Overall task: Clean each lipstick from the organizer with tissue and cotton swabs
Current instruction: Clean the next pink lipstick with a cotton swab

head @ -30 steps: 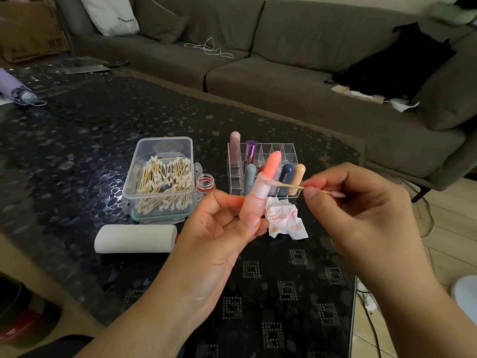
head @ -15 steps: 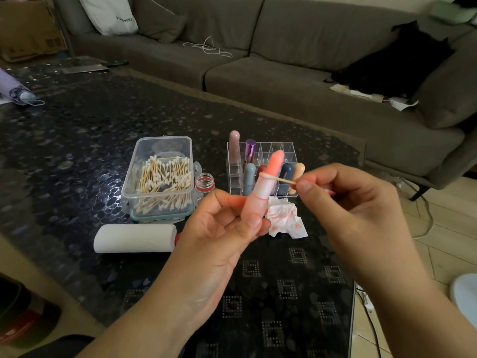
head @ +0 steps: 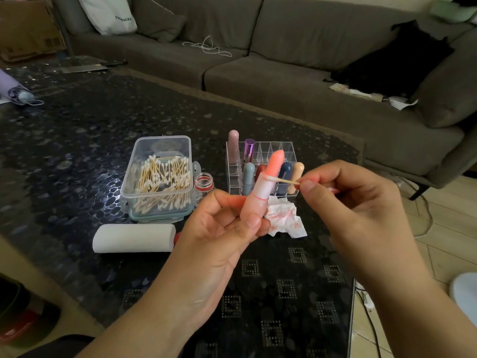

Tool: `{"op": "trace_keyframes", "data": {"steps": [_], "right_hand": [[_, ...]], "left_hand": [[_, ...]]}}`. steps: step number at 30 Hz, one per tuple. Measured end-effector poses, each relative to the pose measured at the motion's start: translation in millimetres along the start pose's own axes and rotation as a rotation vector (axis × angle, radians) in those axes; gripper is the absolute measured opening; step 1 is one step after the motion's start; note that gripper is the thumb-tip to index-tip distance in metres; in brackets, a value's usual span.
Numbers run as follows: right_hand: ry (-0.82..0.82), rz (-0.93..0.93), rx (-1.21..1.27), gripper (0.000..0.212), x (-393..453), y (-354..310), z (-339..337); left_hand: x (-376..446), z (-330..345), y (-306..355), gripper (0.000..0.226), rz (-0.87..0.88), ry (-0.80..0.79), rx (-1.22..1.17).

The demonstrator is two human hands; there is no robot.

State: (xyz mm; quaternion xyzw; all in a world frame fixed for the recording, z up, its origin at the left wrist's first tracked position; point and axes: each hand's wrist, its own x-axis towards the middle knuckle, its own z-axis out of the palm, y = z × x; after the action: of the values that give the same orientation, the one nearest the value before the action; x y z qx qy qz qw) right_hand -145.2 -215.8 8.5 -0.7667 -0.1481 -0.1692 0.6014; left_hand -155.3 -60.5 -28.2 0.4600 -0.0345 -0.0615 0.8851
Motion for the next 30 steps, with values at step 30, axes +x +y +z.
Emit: {"op": "trace_keyframes", "data": {"steps": [30], "right_hand": [[-0.048,-0.048,-0.012,0.01,0.5,5.0,-1.3]], "left_hand": [[-0.4,-1.7,-1.6,0.013,-0.019,-0.058,-0.09]]}}
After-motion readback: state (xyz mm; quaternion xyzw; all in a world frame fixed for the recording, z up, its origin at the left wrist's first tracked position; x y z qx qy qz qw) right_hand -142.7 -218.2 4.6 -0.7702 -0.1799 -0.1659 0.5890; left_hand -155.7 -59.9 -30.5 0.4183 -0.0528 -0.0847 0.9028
